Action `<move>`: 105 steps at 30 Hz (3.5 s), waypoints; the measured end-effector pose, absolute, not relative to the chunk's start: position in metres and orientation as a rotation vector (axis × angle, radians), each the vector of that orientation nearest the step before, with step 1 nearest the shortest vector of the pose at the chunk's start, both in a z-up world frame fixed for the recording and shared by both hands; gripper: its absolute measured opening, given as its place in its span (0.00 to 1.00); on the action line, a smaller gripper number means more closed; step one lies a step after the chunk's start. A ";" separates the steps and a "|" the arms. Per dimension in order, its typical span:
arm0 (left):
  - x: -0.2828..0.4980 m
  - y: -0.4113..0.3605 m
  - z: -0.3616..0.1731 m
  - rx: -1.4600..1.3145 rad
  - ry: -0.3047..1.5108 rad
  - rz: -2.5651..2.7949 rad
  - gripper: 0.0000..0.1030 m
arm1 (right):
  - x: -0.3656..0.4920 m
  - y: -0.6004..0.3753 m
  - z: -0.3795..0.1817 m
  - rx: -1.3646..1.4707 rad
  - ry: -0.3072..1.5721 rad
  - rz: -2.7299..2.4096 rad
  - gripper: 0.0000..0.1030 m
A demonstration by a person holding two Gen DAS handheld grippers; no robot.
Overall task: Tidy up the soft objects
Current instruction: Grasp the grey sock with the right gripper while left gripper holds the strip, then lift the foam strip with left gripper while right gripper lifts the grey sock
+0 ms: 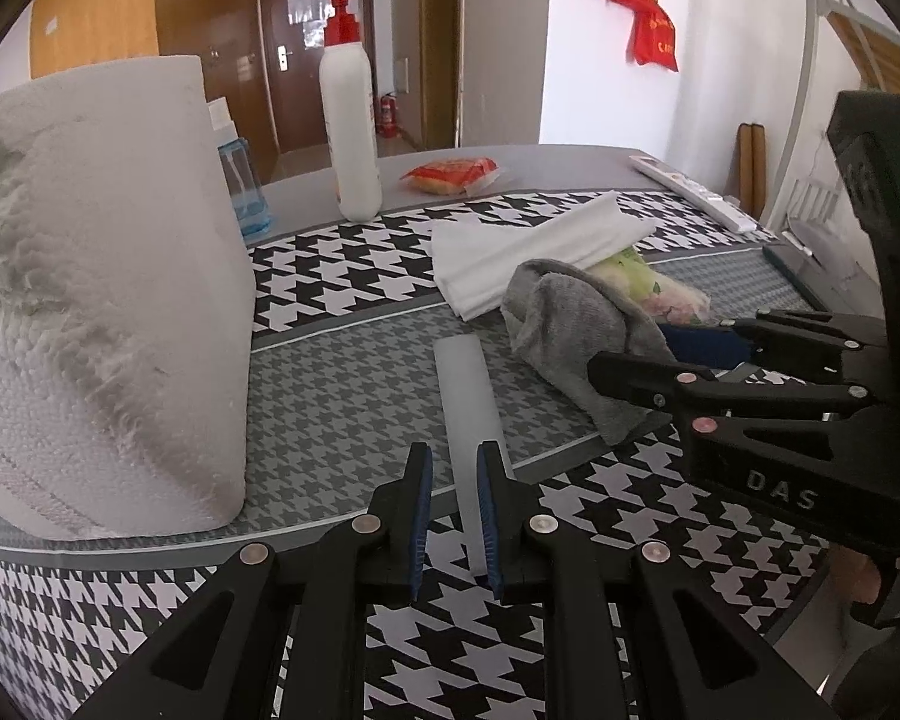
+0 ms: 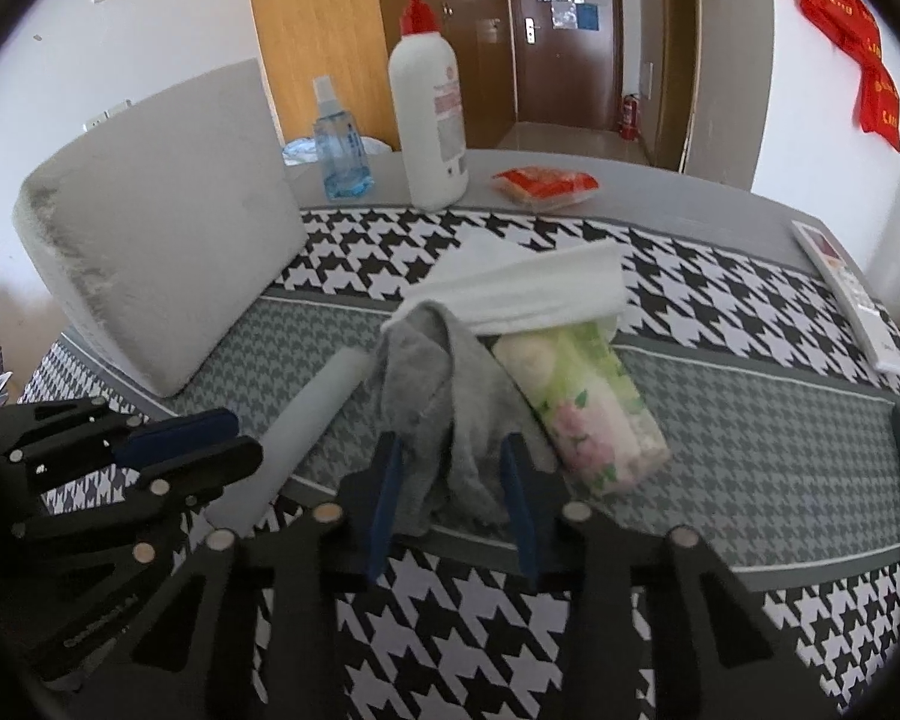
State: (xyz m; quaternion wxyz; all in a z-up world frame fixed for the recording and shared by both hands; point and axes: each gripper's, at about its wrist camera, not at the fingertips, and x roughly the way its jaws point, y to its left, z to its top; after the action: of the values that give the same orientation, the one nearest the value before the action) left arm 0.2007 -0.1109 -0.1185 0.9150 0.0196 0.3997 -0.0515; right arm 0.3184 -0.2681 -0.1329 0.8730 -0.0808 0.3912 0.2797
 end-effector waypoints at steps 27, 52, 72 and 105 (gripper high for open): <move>0.202 -0.125 -0.118 0.065 0.835 -0.105 0.55 | 0.287 -0.312 -0.087 -0.079 0.688 0.575 0.14; 0.204 -0.129 -0.123 0.084 0.867 -0.099 0.21 | 0.272 -0.324 -0.081 -0.052 0.665 0.539 0.14; 0.177 -0.125 -0.095 0.109 0.746 -0.152 0.20 | 0.254 -0.320 -0.074 -0.043 0.637 0.522 0.14; 0.140 -0.091 -0.045 0.107 0.569 -0.188 0.20 | 0.215 -0.288 -0.052 -0.028 0.547 0.508 0.14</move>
State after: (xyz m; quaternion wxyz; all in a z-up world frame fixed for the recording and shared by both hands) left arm 0.1397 -0.0910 -0.0448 0.9540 0.0525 0.2801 -0.0926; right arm 0.2147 -0.2883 -0.0516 0.9311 -0.0135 0.2670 0.2482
